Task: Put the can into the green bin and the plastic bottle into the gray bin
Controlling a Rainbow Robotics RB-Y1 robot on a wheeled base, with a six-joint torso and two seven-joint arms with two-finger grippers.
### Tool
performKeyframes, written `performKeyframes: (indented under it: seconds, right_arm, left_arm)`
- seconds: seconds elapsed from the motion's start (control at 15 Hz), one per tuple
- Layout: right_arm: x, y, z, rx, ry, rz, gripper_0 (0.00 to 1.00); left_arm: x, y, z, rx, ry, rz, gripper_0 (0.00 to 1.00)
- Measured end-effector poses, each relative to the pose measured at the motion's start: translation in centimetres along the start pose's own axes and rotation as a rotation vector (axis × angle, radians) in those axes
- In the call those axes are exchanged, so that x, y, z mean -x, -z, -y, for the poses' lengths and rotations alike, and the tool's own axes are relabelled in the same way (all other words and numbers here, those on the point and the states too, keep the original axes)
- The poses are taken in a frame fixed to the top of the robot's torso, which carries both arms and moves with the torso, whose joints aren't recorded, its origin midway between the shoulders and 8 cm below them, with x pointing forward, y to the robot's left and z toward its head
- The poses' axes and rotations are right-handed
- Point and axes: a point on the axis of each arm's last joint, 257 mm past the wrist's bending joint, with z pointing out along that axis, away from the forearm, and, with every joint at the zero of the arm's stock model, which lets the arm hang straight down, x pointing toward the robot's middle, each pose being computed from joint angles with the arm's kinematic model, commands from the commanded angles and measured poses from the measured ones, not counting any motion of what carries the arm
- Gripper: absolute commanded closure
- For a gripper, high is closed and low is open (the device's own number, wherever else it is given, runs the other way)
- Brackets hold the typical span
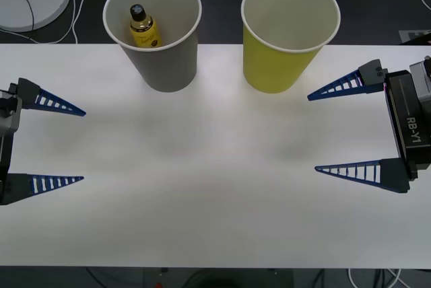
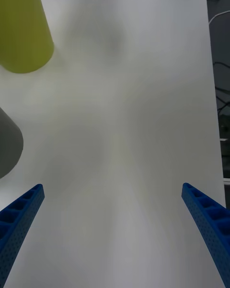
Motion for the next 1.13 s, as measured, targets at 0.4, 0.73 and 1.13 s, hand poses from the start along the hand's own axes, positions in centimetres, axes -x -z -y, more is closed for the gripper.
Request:
performKeyframes:
  seconds: [0.4, 0.73, 1.13]
  right_arm:
    - [0.0, 0.0, 0.0, 0.000, 0.000, 0.000, 0.00]
    - [0.0, 0.0, 0.0, 0.000, 0.000, 0.000, 0.00]
    - [0.0, 0.0, 0.0, 0.000, 0.000, 0.000, 0.00]
  left_arm:
    - [1.2, 0.4, 1.9, -0.030, 0.010, 0.058, 0.00]
    - [1.5, 0.4, 2.3, -0.039, 0.007, 0.071, 0.00]
    - [1.7, 0.3, 2.7, -0.044, 0.019, 0.087, 0.00]
